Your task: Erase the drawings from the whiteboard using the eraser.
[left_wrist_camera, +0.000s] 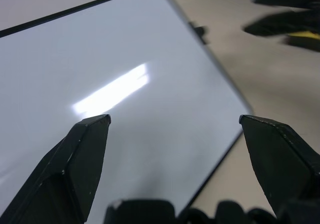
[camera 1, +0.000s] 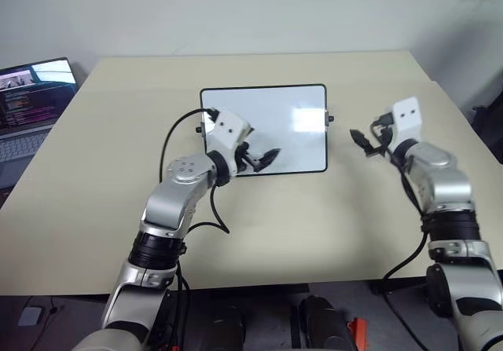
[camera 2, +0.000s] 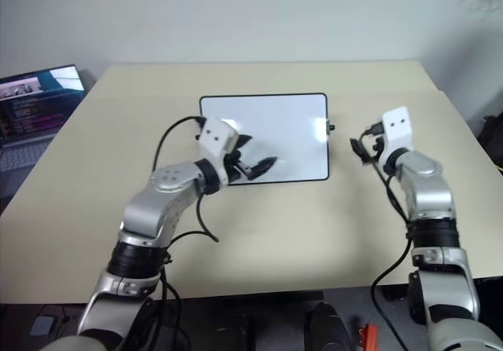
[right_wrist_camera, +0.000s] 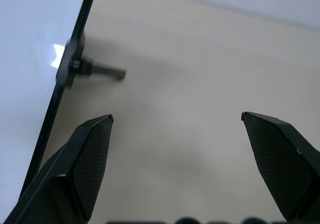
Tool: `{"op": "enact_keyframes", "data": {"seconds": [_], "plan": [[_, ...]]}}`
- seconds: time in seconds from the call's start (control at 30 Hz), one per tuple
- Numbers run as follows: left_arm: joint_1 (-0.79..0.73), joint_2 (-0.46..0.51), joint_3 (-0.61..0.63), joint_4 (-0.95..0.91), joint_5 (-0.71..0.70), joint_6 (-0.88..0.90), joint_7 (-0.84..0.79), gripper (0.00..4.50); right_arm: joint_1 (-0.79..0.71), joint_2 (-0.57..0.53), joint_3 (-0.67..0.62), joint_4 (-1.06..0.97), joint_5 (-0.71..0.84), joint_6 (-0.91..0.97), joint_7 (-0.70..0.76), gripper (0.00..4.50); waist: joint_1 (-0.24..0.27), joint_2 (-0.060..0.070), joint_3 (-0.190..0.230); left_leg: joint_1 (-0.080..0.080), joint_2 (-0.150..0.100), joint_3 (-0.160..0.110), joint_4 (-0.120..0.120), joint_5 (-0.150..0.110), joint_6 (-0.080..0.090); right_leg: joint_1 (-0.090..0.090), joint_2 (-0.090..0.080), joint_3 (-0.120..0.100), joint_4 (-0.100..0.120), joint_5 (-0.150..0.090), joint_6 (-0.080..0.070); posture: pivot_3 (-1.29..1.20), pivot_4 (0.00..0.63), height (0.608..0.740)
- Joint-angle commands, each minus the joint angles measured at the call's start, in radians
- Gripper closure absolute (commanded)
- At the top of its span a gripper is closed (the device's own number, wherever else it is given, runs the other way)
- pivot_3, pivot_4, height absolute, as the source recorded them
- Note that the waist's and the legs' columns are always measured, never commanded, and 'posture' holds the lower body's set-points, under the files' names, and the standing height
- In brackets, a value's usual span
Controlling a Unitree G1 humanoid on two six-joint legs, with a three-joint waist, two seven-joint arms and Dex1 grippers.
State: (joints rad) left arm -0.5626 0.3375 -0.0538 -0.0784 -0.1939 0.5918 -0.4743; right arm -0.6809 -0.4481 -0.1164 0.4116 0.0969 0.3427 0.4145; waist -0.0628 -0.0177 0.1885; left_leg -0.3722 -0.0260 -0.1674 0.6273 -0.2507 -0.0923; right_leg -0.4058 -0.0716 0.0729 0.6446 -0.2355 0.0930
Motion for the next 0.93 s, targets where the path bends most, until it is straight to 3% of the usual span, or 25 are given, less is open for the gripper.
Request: {"op": "enact_keyframes", "data": {"seconds": [0.03,0.4,0.93], "plan": [[0.039,-0.01,0.113,-0.014,0.034,-0.078,0.133,0.0,0.004,0.036,-0.069,0.02,0.031,-0.16,-0.058,0.04,0.004,0.0,0.0,-0.001,0.0,0.0,0.0,0.0,0.0,-0.001,0.0,0.0,0.0,0.0,0.0,0.0,0.15,0.74],[0.171,-0.038,0.337,0.014,0.052,-0.211,0.38,0.0,0.044,0.131,-0.102,0.129,0.092,-0.371,-0.063,0.04,0.003,0.0,0.0,0.0,0.001,0.0,0.0,0.0,0.0,-0.001,0.0,0.0,0.0,0.0,0.0,0.0,0.15,0.74],[0.273,-0.066,0.361,0.13,0.064,-0.353,0.46,0.0,0.051,0.155,-0.106,0.174,0.095,-0.416,-0.085,0.04,0.005,0.0,0.0,0.001,0.001,0.001,0.0,0.0,0.0,0.0,0.0,0.0,0.001,0.0,0.0,0.0,0.15,0.74]]}}
